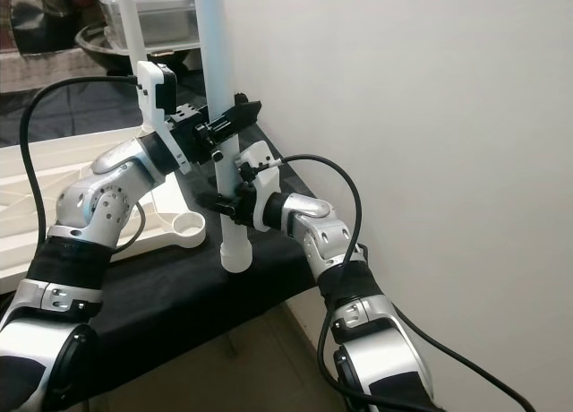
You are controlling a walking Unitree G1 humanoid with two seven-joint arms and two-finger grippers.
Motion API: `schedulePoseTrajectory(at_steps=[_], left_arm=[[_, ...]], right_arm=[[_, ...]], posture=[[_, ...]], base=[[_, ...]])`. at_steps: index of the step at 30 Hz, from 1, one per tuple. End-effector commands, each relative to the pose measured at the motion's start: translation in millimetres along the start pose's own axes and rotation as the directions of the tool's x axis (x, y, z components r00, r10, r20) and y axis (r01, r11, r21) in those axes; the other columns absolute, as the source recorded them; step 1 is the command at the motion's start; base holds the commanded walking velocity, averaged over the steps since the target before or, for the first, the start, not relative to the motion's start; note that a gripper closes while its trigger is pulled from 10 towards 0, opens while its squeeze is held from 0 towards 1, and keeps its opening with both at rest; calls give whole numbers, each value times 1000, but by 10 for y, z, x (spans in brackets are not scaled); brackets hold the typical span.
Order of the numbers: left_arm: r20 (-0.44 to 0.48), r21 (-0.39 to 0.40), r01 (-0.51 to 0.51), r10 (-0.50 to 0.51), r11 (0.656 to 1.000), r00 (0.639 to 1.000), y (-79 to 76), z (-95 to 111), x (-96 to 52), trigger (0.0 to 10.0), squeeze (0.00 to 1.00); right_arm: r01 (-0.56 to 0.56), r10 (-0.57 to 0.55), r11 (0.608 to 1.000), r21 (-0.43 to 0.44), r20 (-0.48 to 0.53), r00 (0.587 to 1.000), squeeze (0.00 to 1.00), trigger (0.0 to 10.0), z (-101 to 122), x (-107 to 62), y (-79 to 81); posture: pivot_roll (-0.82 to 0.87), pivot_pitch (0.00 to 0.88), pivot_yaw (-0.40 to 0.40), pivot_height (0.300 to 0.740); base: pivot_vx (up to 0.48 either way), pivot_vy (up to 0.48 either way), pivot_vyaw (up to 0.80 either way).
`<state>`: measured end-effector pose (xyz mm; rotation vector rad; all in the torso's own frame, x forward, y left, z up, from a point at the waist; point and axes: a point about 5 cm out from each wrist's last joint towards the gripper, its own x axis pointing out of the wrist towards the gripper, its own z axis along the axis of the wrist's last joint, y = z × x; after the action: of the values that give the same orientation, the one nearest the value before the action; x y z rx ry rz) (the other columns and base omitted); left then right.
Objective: Building children table
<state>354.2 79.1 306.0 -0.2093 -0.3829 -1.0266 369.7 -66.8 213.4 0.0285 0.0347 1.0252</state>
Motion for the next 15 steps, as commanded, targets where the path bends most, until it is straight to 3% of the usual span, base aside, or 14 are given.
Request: schedulePoseTrajectory(at_steps=[1,10,11,13,15], left_arm=[[-5,-33,56,-56,998,998,-90,-53,29,10000,1000],[-14,-2,33,-33,999,999,-71,-40,-24,10000,1000],[-12,38,-12,12,999,1000,-30,-22,-83,10000,0],[-12,38,-12,12,999,1000,-30,-22,-83,10000,0],[17,67,-84,83,994,996,40,36,-163,10000,0]], right_arm=[[16,-16,1000,7,18,1000,0,0,41,3,-20],[66,-66,998,6,49,997,0,0,80,-28,-93],[117,-118,993,9,74,990,0,0,134,-80,-183],[117,-118,993,9,74,990,0,0,134,-80,-183],[183,-183,983,2,102,978,0,0,199,-170,-298]], posture=[[81,58,-53,740],[87,58,-51,740],[88,58,-51,740],[88,58,-51,740],[85,56,-51,740]], base=[[0,0,0],[0,0,0],[0,0,0],[0,0,0],[0,0,0]])
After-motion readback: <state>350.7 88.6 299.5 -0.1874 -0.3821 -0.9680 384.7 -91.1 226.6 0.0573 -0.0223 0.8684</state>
